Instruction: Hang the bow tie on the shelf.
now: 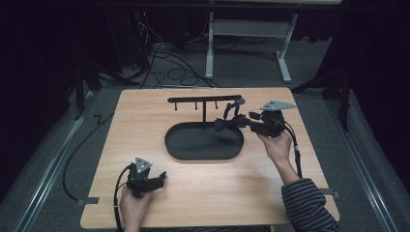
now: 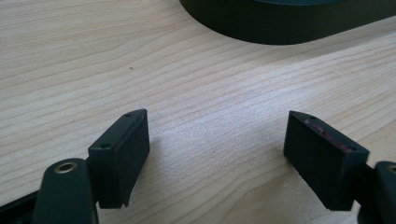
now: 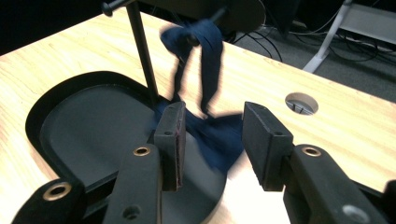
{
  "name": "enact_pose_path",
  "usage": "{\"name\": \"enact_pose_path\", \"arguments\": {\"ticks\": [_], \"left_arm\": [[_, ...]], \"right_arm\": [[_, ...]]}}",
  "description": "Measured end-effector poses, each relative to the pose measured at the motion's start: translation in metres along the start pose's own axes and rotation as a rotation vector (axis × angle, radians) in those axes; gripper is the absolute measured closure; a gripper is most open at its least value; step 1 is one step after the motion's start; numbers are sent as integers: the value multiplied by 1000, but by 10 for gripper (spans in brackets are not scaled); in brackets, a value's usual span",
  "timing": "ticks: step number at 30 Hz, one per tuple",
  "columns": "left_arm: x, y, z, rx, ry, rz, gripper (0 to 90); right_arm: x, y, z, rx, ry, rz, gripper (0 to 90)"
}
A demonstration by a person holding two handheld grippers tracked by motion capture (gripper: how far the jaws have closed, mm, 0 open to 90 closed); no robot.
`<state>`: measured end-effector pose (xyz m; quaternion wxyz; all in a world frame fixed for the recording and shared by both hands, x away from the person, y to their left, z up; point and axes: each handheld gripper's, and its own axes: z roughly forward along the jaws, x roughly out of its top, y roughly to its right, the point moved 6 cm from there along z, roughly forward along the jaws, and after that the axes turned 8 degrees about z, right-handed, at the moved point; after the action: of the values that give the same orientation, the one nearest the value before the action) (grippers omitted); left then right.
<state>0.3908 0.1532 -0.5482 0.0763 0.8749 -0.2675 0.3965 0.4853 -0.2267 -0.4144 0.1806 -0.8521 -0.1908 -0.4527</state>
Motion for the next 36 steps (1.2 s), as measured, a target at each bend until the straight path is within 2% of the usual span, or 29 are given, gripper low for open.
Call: {"name": "enact_pose_path", "arguments": {"ticks": [5,20,36], "left_arm": [[0,0,0,0,0,0,231],[0,0,0,1,-1,1,231],[0,0,0,1,-1,1,231]], "right_arm": [[-4,4,-9,5,11,12,618],[-10,4,-34,24,43,23,593],[-24,11,-59,29,60,45,590]]}}
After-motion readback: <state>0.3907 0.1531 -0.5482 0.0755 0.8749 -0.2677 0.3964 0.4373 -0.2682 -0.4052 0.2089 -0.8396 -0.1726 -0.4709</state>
